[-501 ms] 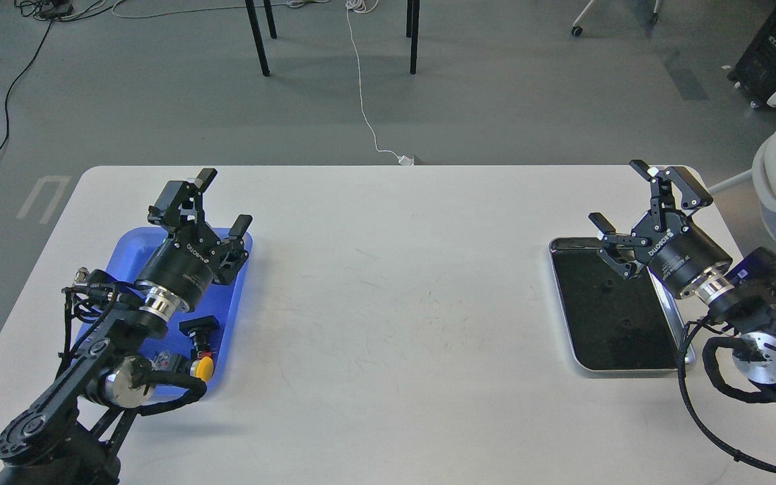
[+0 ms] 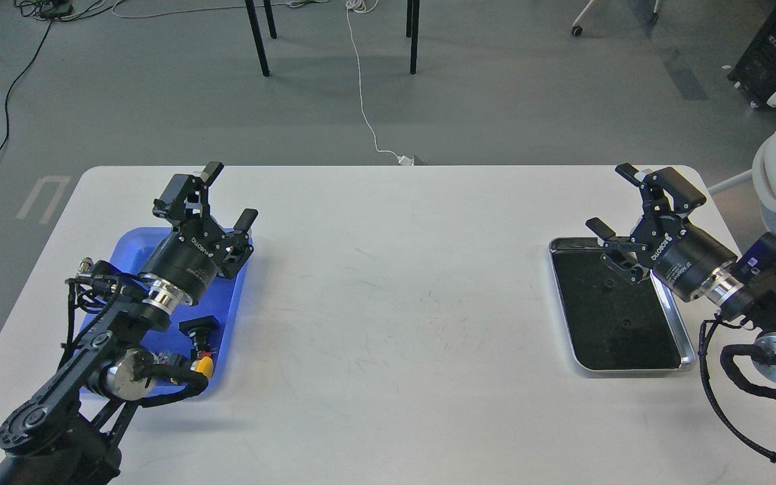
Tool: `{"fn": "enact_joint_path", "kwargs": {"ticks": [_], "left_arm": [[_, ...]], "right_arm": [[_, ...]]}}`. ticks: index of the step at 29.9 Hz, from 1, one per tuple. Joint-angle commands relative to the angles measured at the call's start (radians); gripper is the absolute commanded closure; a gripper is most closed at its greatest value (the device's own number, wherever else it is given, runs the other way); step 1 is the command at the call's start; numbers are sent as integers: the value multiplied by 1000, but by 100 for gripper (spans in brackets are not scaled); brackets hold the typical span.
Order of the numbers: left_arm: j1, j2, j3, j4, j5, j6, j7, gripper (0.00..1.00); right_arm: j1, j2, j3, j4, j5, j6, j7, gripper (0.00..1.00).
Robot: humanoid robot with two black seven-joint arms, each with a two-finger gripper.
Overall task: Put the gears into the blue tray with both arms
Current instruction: 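Move the right gripper over the metal tray with the black mat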
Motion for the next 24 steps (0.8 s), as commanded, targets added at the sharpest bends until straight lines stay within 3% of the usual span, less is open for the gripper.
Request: {"fn": "enact_joint_path", "kwargs": {"ticks": [1,7,11,15,24], "left_arm": [[-10,11,0,-10,0,1,-2,2],[-7,8,0,-33,0,1,-23,2],[-4,2,0,-44,0,1,-29,2],[-2,7,0,-52,0,1,-29,2],[3,11,2,-75,-1,1,-29,2]], "right_arm": [[43,-86,-7,38,-224,-8,0,1],[164,-258,-49,41,-672,1,0,1],[300,-332,-174,49,-1012,16,0,1],[469,-327,-390,-18,-1238,16,0,2],[732,-166,-776,-96,-1280,12,0,3]]}}
